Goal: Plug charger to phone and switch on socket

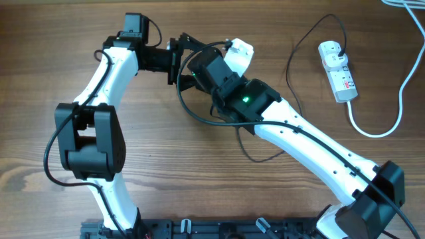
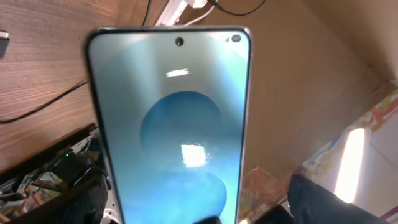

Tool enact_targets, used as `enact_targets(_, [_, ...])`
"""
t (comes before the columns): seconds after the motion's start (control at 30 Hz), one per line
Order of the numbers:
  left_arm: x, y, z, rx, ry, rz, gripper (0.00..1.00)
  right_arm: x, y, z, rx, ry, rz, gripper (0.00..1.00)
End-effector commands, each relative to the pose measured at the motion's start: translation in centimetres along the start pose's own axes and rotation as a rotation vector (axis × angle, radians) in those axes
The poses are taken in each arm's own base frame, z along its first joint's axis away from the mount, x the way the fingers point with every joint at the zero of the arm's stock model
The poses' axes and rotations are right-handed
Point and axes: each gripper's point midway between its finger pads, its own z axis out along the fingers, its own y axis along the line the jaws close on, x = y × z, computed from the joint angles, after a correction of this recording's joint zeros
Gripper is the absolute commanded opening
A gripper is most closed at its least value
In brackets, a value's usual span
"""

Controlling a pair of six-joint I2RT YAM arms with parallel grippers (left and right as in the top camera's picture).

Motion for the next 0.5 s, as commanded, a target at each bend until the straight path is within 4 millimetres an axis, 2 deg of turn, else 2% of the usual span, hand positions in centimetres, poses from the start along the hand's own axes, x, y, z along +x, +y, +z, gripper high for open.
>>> enact_targets(0.0, [0.70, -1.03, -1.15, 0.015, -0.028, 0.042, 0.93, -1.40, 0.48, -0.23, -0.008, -0.052, 0.287, 0.05])
enact_targets(0.37, [0.19, -0.71, -1.14, -0.003, -0.056, 0.030, 0.93, -1.20, 0.79, -0.21, -0.027, -0.031, 0.640, 0.04])
enact_targets(0.47, [0.23, -0.72, -1.11, -0.002, -0.054, -0.016, 0.85, -0.45, 1.14, -0.21, -0.033, 0.018, 0.745, 0.04])
